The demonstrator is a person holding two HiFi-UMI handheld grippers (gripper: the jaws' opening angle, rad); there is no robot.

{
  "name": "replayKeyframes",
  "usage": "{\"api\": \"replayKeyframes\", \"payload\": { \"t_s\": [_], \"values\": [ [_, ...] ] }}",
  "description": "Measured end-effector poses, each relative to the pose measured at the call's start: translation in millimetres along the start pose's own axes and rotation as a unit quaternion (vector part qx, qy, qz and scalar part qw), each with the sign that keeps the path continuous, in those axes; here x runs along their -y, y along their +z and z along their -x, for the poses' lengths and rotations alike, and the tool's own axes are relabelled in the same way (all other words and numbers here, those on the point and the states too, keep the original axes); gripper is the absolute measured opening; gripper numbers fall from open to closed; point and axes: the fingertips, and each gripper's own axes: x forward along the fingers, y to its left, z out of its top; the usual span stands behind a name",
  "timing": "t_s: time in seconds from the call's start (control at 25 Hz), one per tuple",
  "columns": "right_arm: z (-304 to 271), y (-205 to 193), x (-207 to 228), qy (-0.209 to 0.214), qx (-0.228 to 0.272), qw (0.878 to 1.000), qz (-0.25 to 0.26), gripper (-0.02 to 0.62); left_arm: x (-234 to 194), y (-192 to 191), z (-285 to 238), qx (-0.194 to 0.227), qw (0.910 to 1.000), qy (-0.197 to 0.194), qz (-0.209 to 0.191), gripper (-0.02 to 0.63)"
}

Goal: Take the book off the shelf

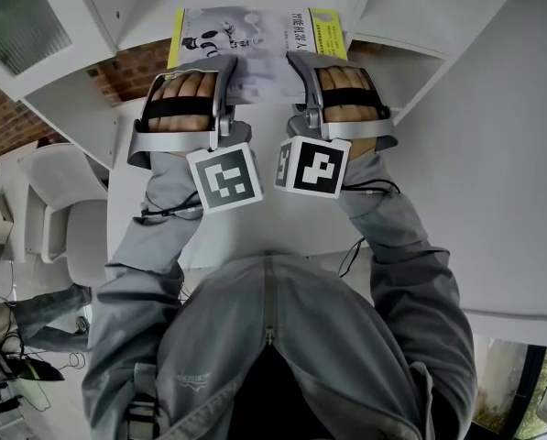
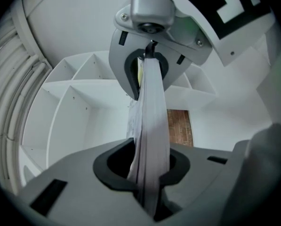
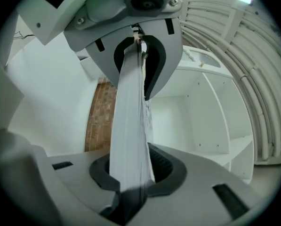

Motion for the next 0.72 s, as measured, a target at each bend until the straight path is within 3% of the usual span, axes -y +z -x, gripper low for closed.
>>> {"api": "replayKeyframes", "payload": {
  "t_s": [0.4, 0.6, 0.72],
  "values": [
    [30, 9, -5, 0.017, 0.006, 1.0, -0.024, 0.083, -1, 2, 31, 0.007, 1.0, 0.001, -0.005, 0.081],
    [32, 12, -39, 0.057, 0.014, 0.998, -0.021, 0.083, 36, -1, 32, 0.013, 0.9971, -0.065, 0.037, 0.083],
    [32, 15, -58, 0.068, 0.019, 0.997, -0.026, 0.083, 56, -5, 34, 0.006, 0.9965, -0.076, 0.035, 0.081]
  ]
}}
